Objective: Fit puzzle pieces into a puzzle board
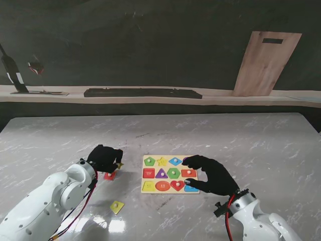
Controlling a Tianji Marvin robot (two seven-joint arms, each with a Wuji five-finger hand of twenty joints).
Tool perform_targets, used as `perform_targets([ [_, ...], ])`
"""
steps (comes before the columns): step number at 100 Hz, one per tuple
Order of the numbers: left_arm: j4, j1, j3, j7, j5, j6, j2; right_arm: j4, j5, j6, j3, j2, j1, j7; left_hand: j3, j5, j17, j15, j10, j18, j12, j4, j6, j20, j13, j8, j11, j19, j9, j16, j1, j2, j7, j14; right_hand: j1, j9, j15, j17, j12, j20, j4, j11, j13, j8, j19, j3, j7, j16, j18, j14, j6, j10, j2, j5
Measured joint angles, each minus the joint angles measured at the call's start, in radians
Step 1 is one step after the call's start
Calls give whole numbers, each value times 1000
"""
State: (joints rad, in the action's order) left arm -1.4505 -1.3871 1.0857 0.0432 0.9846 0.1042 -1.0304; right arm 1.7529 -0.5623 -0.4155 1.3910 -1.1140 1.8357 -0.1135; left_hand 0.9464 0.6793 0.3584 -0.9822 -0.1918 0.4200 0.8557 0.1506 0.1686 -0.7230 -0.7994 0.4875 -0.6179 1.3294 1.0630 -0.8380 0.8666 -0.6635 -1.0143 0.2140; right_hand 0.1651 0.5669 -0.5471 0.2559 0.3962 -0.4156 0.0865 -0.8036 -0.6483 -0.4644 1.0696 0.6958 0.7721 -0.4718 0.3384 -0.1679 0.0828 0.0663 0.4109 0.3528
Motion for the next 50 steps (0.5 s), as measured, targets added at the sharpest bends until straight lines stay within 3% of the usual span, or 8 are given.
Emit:
perform_targets([
  [30,151,226,-244,-43,-140,-79,-35,-1,10,-34,28,-6,14,-21,0,0,32,-42,-9,0,12,0,9,-8,0,3,-49,18,0,-11,0,0,0,10,10,0,0,-1,0,0,0,0,0,0,0,-10,0,0,0,0,0,0,-10,0],
  [50,266,353,-393,-97,-269,-121,-85,-2,25,-41,38,-9,21,-34,2,0,43,-61,-20,0,14,0,27,-16,0,10,-71,27,0,-11,0,1,-4,22,10,0,-10,-1,0,0,0,0,0,0,0,-10,0,0,0,0,0,0,-10,0],
])
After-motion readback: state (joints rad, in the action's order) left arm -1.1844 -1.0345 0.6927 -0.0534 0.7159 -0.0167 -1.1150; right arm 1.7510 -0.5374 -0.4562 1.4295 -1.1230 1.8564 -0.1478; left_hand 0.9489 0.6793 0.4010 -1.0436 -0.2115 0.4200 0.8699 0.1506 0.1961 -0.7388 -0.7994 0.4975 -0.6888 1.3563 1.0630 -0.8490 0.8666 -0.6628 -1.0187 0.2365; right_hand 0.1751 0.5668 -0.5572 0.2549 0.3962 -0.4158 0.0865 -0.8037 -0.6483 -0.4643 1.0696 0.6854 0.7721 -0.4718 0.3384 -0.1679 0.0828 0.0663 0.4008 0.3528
